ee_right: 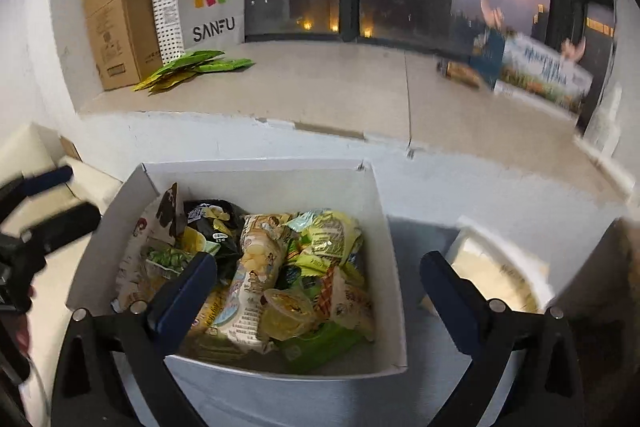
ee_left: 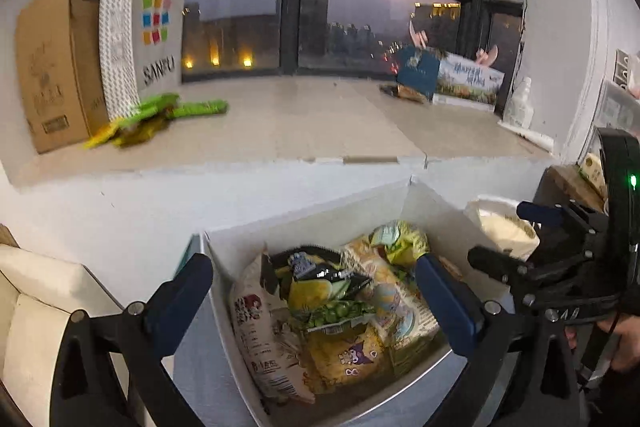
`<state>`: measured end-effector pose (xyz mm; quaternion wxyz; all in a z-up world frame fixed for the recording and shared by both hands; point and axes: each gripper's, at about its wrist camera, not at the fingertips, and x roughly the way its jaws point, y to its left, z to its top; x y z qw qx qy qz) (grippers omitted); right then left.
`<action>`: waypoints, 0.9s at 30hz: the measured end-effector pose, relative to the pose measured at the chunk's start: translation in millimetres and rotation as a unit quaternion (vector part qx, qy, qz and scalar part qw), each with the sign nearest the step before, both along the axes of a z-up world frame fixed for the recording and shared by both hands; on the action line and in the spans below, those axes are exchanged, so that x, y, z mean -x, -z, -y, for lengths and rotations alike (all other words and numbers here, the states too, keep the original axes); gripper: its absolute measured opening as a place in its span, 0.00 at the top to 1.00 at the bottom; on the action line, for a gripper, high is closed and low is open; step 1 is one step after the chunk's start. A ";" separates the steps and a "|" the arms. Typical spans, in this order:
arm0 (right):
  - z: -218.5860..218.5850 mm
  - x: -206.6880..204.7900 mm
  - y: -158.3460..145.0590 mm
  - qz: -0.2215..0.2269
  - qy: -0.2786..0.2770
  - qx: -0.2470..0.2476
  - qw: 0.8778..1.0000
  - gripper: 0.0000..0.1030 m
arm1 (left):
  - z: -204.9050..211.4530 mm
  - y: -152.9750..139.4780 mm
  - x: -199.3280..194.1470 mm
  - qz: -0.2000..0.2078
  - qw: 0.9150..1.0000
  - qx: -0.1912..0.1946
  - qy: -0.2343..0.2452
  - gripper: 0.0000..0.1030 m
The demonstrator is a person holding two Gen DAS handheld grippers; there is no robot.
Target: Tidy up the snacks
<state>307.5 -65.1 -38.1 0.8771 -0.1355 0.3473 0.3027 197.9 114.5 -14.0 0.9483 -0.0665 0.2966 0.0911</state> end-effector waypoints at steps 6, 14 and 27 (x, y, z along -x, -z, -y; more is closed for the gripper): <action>15.6 30.5 -25.7 0.016 -0.025 -0.038 0.999 0.00 | 10.0 -22.4 29.0 0.022 1.000 0.003 0.000 0.00; 65.2 99.1 -62.9 0.049 -0.037 -0.131 0.990 0.00 | 42.2 -42.2 104.0 0.039 0.999 0.002 -0.009 0.00; 134.0 192.5 -59.6 0.039 0.013 -0.140 0.989 0.00 | 99.2 -33.9 198.6 0.020 0.999 0.039 0.016 0.00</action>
